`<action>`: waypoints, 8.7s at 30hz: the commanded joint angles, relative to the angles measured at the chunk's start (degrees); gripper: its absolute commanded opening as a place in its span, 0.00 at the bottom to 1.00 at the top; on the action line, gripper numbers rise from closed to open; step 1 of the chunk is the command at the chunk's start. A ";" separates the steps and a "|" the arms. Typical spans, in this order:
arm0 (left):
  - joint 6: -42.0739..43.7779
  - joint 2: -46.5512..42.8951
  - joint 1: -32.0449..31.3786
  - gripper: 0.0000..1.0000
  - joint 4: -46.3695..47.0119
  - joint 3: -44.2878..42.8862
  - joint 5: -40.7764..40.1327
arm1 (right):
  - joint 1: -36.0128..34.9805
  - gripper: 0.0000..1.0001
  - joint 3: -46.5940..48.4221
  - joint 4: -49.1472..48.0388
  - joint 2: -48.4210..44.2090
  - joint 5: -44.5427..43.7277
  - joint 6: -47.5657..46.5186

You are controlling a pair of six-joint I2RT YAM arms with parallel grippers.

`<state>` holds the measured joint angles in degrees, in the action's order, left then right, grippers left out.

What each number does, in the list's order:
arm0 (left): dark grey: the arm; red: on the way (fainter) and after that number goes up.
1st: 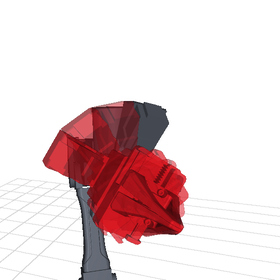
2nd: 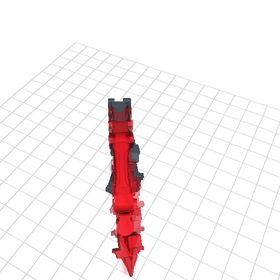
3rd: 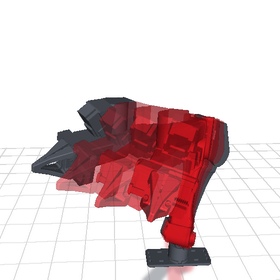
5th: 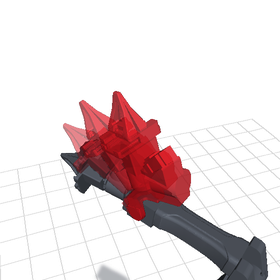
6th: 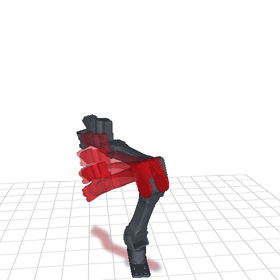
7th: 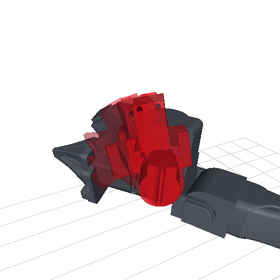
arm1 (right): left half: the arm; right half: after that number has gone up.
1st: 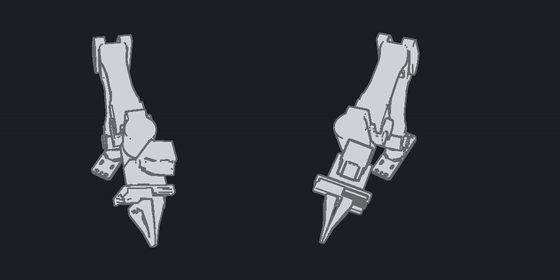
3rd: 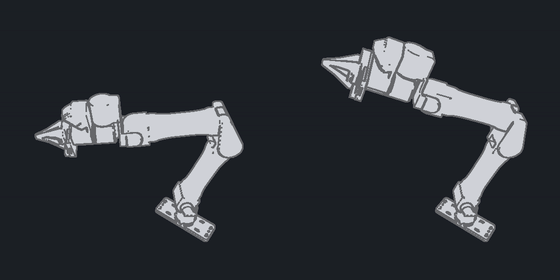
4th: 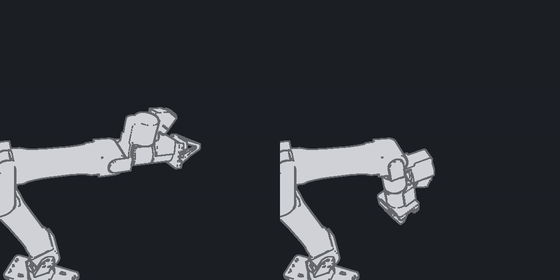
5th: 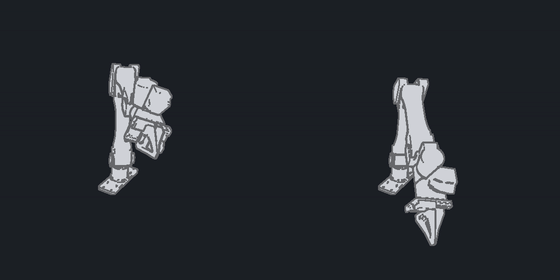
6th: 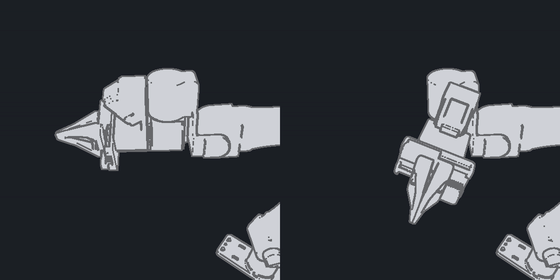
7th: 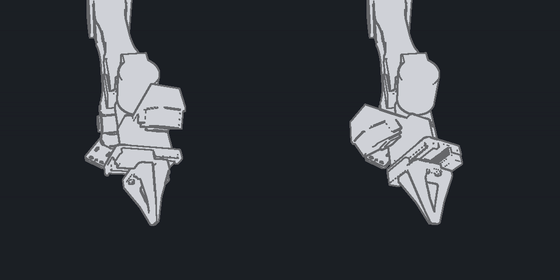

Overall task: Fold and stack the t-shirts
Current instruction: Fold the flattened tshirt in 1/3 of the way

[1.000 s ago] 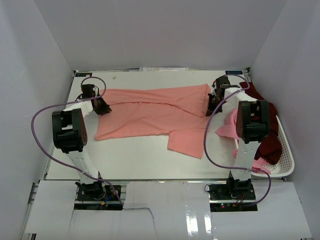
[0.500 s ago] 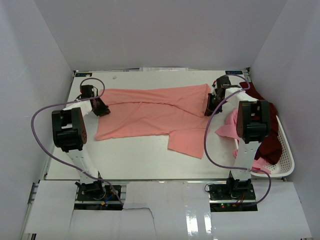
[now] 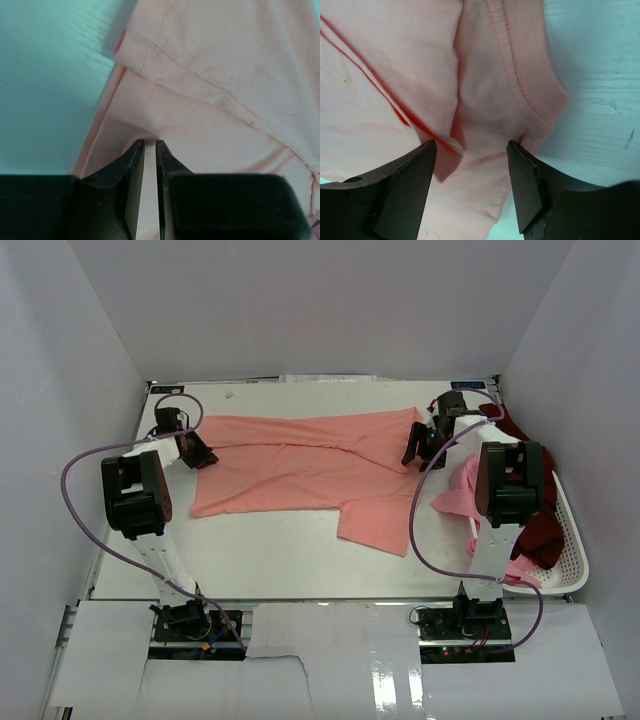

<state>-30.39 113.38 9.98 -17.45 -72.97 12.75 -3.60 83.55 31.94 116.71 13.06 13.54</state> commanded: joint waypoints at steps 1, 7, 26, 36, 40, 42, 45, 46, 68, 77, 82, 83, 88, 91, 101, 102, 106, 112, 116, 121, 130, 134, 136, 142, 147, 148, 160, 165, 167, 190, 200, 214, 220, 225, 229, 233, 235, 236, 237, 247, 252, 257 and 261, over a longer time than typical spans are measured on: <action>1.83 3.33 1.71 0.27 -1.27 -0.42 -3.88 | 1.57 0.66 -2.60 -0.04 -0.34 -2.34 -0.62; 2.35 4.56 3.73 0.27 -1.80 -2.35 -4.23 | 2.28 0.69 -3.39 -0.22 -0.43 -2.51 -0.36; 2.88 6.42 7.43 0.27 -2.85 -6.22 0.33 | 2.89 0.73 -3.04 0.22 -0.16 -2.87 -0.18; -0.45 -1.93 -0.04 0.37 -4.43 -6.48 6.40 | 1.93 0.74 2.67 0.31 -0.77 7.68 2.01; -1.51 -5.71 -0.84 0.38 -7.41 -9.20 9.04 | -0.88 0.75 5.13 1.54 -4.28 8.39 2.11; -0.81 -7.81 -1.10 0.39 -8.99 -9.21 9.22 | -2.28 0.75 5.22 2.42 -5.78 8.30 2.02; 0.33 -12.82 -1.10 0.40 -10.14 -6.41 8.52 | -4.30 0.75 2.16 2.07 -9.47 7.68 2.10; 0.59 -15.27 -1.10 0.40 -10.41 -5.35 8.17 | -4.75 0.75 0.93 1.72 -11.22 7.33 2.10; -2.22 -16.70 0.83 0.17 -0.56 18.04 11.77 | -7.39 0.12 -21.58 -8.22 -13.35 3.56 3.42; -1.34 -17.05 1.62 0.17 -1.53 17.60 10.28 | -7.39 0.19 -29.05 -6.02 -15.28 -1.02 6.32; -0.46 -16.27 2.41 0.17 -2.41 15.41 9.13 | -7.39 0.20 -30.99 -4.18 -17.04 -3.30 6.59; -0.37 -15.92 2.50 0.17 -2.50 15.14 9.22 | -7.30 0.21 -31.51 -3.91 -17.65 -3.65 6.50; 0.07 -15.12 2.94 0.17 -2.76 14.61 8.78 | -7.30 0.22 -31.52 -1.36 -18.71 -9.18 6.76; 0.33 -14.86 3.12 0.17 -2.59 14.87 8.34 | -7.22 0.22 -30.73 0.92 -18.10 -11.83 7.03; 0.95 -13.54 3.29 0.17 -2.15 15.40 8.08 | -7.30 0.25 -29.85 4.70 -17.91 -15.60 5.88; 1.04 -13.19 3.29 0.17 -2.06 15.49 7.90 | -7.30 0.25 -29.67 4.97 -18.35 -15.78 5.88; 1.12 -11.43 3.29 0.17 -1.80 15.66 8.08 | -7.30 0.26 -28.97 6.02 -18.36 -16.40 5.80; 1.91 -8.97 3.29 0.17 -2.67 14.79 6.24 | -7.13 0.26 -29.76 6.55 -19.06 -17.89 5.71; 2.09 -9.23 4.17 0.17 -3.81 13.82 3.07 | -6.25 0.26 -30.46 6.55 -19.59 -18.07 5.62; 2.27 -9.32 6.02 0.17 -5.31 11.89 3.07 | -5.02 0.26 -30.73 7.17 -20.46 -19.56 4.92; 2.44 -10.29 6.81 0.17 -5.49 12.41 3.77 | -4.93 0.26 -31.08 7.26 -20.55 -19.83 4.39; 1.65 -12.39 6.72 0.17 -5.57 13.11 7.36 | -4.93 0.26 -29.41 6.99 -21.08 -15.09 4.30; 0.51 -15.01 6.37 0.17 -6.01 13.99 10.88 | -5.10 0.27 -27.40 7.25 -21.52 -10.89 4.39; -1.60 -23.80 4.35 0.20 -8.91 13.04 12.65 | -7.03 0.29 -19.23 10.15 -23.19 -7.79 4.13; -1.60 -23.30 4.35 0.21 -10.58 7.68 12.56 | -7.30 0.38 -14.03 11.39 -23.89 -6.38 3.42; -1.69 -22.51 4.35 0.21 -10.58 5.75 12.12 | -7.30 0.39 -13.33 11.21 -23.72 -5.94 3.16; -4.50 -1.07 -6.36 0.23 -8.91 -20.00 11.94 | -9.06 0.76 10.09 5.41 -6.00 4.61 -5.36; -3.97 5.08 -16.99 0.26 -9.88 -32.38 12.46 | -9.32 0.76 20.59 6.81 2.81 5.04 -4.05; -4.32 8.95 -19.20 0.27 -10.58 -36.00 13.34 | -9.41 0.73 24.46 7.17 5.98 5.57 -2.74; -13.47 28.21 -30.19 0.30 -4.34 -53.42 25.04 | -9.41 0.64 23.50 6.38 11.35 4.78 0.78; -12.24 27.16 -30.19 0.30 -4.34 -50.26 24.16 | -9.41 0.56 25.26 5.59 14.95 4.69 1.40; -10.74 25.31 -30.19 0.30 -4.78 -47.97 23.11 | -9.41 0.24 28.16 5.58 16.71 4.61 1.75; -10.39 24.78 -30.19 0.30 -4.87 -47.09 23.02 | -9.59 0.08 26.50 5.67 14.35 5.57 2.10; -10.21 24.17 -30.19 0.30 -5.05 -46.65 22.49 | -12.57 0.08 18.17 4.62 6.81 5.05 2.45; -9.78 23.82 -30.19 0.30 -5.31 -46.12 22.40 | -13.72 0.08 11.12 2.78 2.04 6.19 3.68; -9.42 23.64 -30.19 0.30 -5.49 -46.03 22.05 | -14.68 0.11 5.32 1.46 -1.56 6.71 5.35; -9.33 23.73 -30.19 0.30 -5.66 -46.12 21.96 | -14.77 0.36 2.25 0.41 -3.41 8.55 6.84; -9.33 23.73 -30.19 0.30 -5.66 -46.12 22.05 | -14.77 0.43 1.19 -0.21 -3.94 9.61 7.37; -9.25 23.73 -30.19 0.30 -5.75 -46.04 22.05 | -14.86 0.48 0.05 -0.74 -4.99 11.97 8.16; -8.98 23.64 -30.19 0.30 -5.84 -45.16 22.05 | -13.98 0.56 -1.29 -1.97 -5.79 21.39 9.84; -8.37 23.20 -30.19 0.30 -6.28 -44.80 21.96 | -13.63 0.56 3.11 -0.92 -6.32 19.11 5.98; -7.49 21.27 -29.84 0.30 -6.72 -42.36 20.91 | -13.37 0.54 4.61 -1.27 -3.43 17.00 3.25; -9.59 18.11 -26.86 0.30 -4.70 -37.43 23.89 | -13.28 0.52 5.14 -1.79 0.62 17.53 2.81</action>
<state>-39.16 138.91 -19.14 -23.44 -113.06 34.81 -17.21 87.29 31.00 114.45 30.57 18.20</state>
